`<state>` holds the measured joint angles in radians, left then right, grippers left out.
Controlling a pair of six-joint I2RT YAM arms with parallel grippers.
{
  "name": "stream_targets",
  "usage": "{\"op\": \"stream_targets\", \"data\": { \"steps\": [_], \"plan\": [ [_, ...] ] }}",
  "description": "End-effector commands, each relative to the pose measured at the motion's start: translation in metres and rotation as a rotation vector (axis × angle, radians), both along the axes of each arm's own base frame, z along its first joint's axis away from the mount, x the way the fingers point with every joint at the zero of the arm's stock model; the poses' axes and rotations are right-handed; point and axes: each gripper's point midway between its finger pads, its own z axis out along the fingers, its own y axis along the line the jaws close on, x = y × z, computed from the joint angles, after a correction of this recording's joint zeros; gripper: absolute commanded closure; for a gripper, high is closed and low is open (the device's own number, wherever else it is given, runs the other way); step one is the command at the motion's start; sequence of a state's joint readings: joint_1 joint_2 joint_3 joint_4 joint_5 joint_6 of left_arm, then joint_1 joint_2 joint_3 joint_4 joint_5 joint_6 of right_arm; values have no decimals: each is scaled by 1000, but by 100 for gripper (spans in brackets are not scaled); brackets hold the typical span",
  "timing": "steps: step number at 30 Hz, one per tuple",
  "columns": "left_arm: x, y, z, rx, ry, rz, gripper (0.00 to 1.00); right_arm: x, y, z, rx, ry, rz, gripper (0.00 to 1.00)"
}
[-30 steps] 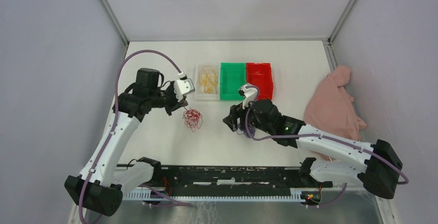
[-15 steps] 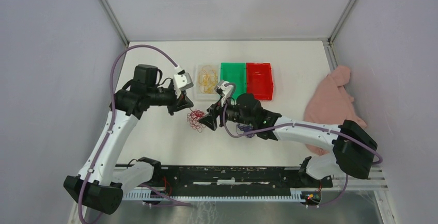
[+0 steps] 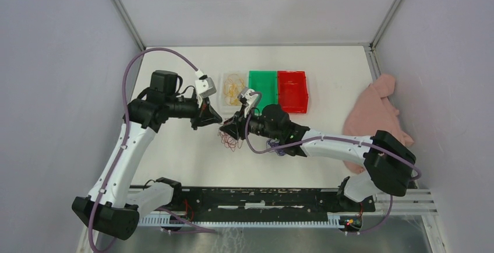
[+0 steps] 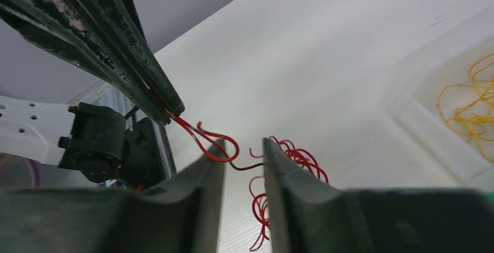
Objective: Untangle the cables
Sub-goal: Untie the cable.
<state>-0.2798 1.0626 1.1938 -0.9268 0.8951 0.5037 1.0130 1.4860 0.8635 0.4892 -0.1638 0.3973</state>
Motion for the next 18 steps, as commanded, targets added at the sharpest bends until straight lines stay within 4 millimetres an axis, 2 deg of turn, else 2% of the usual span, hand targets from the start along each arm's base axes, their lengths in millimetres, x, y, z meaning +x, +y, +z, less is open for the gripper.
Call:
{"op": "stream_targets", "data": {
  "steps": [1, 2, 3, 5, 7, 13, 16, 18],
  "plan": [
    [-8, -8, 26, -72, 18, -26, 97, 7, -6, 34, 99, -55, -64, 75],
    [-8, -8, 26, -72, 16, -25, 96, 7, -8, 34, 92, -53, -72, 84],
    [-6, -7, 26, -70, 16, -19, 86, 6, -11, 34, 88, -49, -76, 91],
    [-4, -7, 23, -62, 16, -9, 48, 3, -17, 41, 100, -45, -82, 99],
    [-4, -5, 20, -53, 13, -8, 31, 2, -23, 47, 121, -42, -95, 100],
    [-17, -2, 4, -42, -3, -43, 27, -1, -39, 65, 171, -19, -144, 100],
    [-24, -3, -6, -55, 12, -60, 26, -7, -37, 74, 207, 0, -117, 99],
    [-20, -6, -4, -87, -4, -45, 26, -11, -34, 80, 235, 16, -89, 98]
  ]
}}
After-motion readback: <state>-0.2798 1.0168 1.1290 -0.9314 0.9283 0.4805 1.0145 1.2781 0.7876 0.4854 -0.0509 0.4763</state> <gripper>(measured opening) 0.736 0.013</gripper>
